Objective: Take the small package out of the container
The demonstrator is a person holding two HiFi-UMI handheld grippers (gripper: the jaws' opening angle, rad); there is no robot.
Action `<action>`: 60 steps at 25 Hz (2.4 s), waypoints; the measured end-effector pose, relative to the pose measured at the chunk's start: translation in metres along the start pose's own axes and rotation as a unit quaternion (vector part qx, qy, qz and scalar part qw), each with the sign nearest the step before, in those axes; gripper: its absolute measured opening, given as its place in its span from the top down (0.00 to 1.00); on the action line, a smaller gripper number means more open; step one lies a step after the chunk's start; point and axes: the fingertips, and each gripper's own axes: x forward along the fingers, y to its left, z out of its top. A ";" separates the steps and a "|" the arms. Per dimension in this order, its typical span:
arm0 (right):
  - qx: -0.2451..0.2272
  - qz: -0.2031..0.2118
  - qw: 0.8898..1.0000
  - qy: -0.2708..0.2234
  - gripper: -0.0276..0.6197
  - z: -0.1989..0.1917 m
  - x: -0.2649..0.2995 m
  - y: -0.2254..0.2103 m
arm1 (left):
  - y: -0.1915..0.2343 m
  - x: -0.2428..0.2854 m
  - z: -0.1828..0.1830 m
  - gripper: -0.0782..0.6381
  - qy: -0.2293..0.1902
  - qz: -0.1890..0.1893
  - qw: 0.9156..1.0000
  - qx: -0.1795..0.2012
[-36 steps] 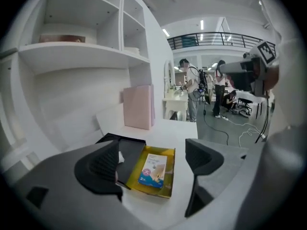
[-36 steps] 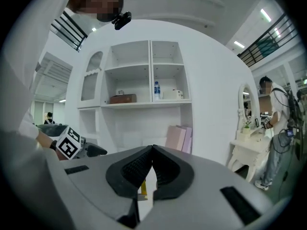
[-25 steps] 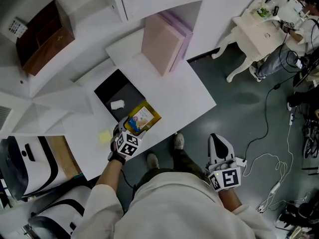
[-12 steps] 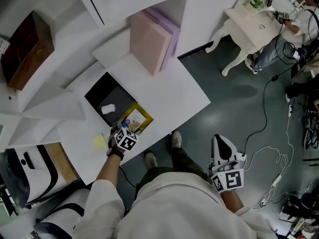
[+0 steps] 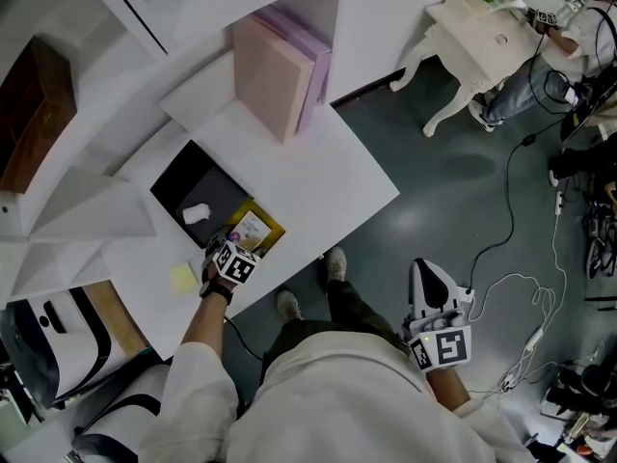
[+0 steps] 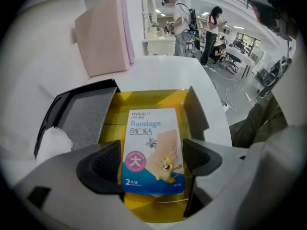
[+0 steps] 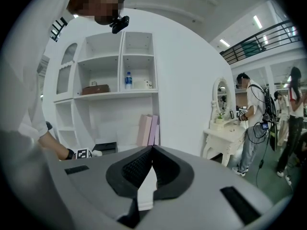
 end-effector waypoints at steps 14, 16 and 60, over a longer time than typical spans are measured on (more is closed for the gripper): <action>0.005 -0.004 1.000 0.006 0.92 -0.002 0.008 -0.013 | -0.001 0.010 0.000 0.32 0.021 -0.024 0.999 -0.007; 0.005 -0.003 1.000 0.007 0.92 -0.003 0.009 -0.013 | -0.002 0.010 0.000 0.32 0.020 -0.026 0.999 -0.008; -0.036 0.082 0.995 -0.052 0.92 0.047 0.011 0.083 | 0.016 -0.226 0.086 0.33 -0.339 0.154 0.922 -0.105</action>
